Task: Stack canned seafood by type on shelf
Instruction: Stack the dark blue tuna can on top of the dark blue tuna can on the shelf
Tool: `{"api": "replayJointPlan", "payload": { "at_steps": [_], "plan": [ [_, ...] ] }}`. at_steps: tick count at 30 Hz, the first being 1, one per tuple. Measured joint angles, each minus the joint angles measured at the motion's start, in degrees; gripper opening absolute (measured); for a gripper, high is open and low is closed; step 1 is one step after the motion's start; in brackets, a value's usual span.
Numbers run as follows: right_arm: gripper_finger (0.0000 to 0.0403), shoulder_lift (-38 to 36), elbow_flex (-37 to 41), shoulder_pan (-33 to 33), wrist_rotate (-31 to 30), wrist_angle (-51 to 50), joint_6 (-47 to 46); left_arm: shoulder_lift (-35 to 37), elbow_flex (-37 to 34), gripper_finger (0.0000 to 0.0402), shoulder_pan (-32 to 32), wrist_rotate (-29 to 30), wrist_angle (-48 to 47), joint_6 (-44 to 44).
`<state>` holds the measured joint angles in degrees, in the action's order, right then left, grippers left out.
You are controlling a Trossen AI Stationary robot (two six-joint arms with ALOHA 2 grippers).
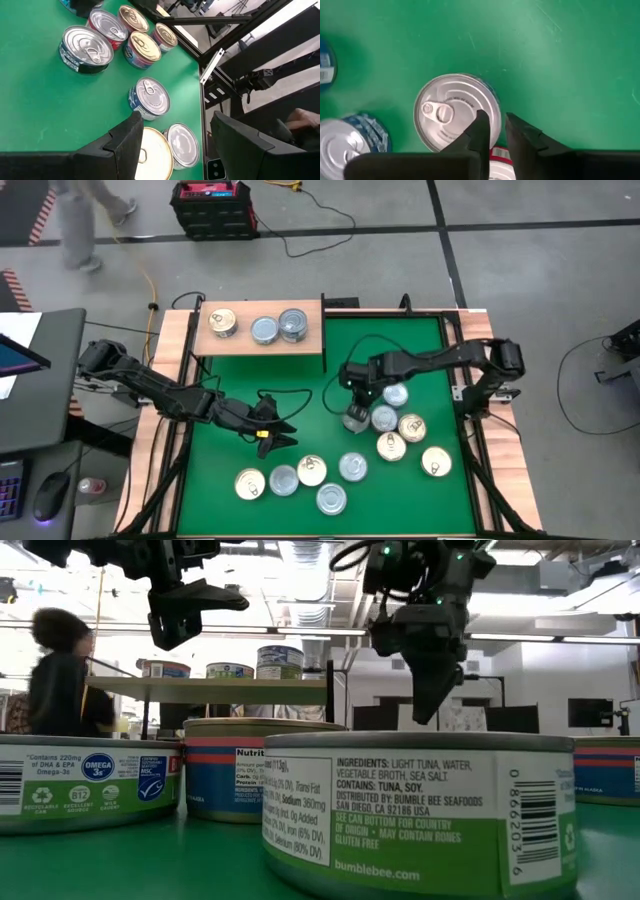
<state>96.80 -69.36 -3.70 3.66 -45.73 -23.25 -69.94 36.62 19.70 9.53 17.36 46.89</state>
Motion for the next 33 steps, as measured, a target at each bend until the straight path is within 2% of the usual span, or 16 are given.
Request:
{"api": "replayJointPlan", "payload": {
  "at_steps": [6, 11, 15, 19, 30, 33],
  "plan": [
    [0.0131, 1.3, 0.0, -2.8, 7.7, 0.5, 9.5, 0.0, 0.0, 0.0221, 0.0, 2.2, 0.0, 0.3],
    [0.0182, 4.1, 0.0, -3.0, 6.7, 0.1, 11.8, 0.0, 0.0, 0.0221, -0.1, 5.4, -0.2, 0.0],
    [0.0191, 6.0, 0.0, -3.3, 6.8, 0.0, 14.5, 0.0, 0.0, 0.0221, -0.1, 6.9, -0.4, -0.5],
    [0.0164, 7.6, 0.0, -3.9, 7.6, 0.3, 15.9, 0.0, 0.0, 0.0221, -0.4, 7.7, -0.4, -0.8],
    [0.0018, 7.4, 0.5, -10.7, 13.0, -0.5, 17.2, 0.0, 0.0, 0.0221, -0.7, 7.9, -0.3, -2.3],
    [0.0014, 7.4, 2.0, -12.4, 13.1, -0.3, 18.2, 0.0, 0.0, 0.0221, -0.7, 7.9, -0.3, -2.3]
  ]
}}
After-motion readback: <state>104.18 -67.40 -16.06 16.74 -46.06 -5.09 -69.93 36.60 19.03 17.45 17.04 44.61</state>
